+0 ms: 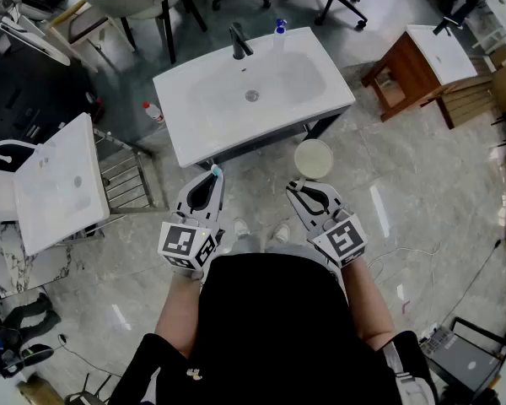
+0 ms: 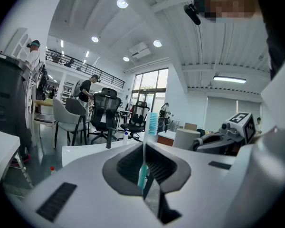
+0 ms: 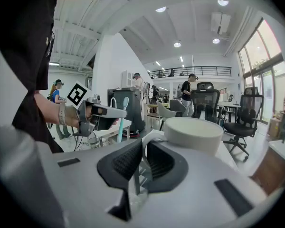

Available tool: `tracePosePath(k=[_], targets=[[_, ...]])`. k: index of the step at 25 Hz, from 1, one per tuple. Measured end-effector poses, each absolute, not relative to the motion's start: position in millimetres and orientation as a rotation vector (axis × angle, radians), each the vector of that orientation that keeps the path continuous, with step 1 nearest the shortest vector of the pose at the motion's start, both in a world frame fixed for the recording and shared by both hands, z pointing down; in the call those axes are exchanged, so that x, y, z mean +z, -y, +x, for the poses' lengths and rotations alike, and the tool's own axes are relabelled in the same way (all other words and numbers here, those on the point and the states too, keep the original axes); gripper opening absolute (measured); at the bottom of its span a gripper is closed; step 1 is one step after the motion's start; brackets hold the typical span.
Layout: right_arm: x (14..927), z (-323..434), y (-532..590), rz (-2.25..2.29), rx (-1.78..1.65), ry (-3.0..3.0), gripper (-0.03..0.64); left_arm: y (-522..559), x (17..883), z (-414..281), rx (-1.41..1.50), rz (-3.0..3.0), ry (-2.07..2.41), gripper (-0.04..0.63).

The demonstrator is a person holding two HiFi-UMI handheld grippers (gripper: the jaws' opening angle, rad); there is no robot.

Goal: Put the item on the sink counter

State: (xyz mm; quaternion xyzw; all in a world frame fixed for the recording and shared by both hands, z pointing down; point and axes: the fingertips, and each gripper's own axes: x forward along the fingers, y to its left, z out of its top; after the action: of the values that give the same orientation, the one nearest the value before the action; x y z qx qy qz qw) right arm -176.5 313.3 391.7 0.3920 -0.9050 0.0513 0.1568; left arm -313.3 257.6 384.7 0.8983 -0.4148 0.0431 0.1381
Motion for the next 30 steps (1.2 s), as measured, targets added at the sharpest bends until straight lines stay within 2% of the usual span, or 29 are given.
tracePosePath(k=[21,30], targets=[[411.5,-216.4,-278.2,1.282,0.226,2.509,0.051,-228.2,406.2,-361.2,0.097,2.612,1.046,0.032],[419.1,-204.0,-240.0,1.309,0.26,2.511,0.051,-196.0,413.2,-352.5,0.138,2.612,1.034,0.032]])
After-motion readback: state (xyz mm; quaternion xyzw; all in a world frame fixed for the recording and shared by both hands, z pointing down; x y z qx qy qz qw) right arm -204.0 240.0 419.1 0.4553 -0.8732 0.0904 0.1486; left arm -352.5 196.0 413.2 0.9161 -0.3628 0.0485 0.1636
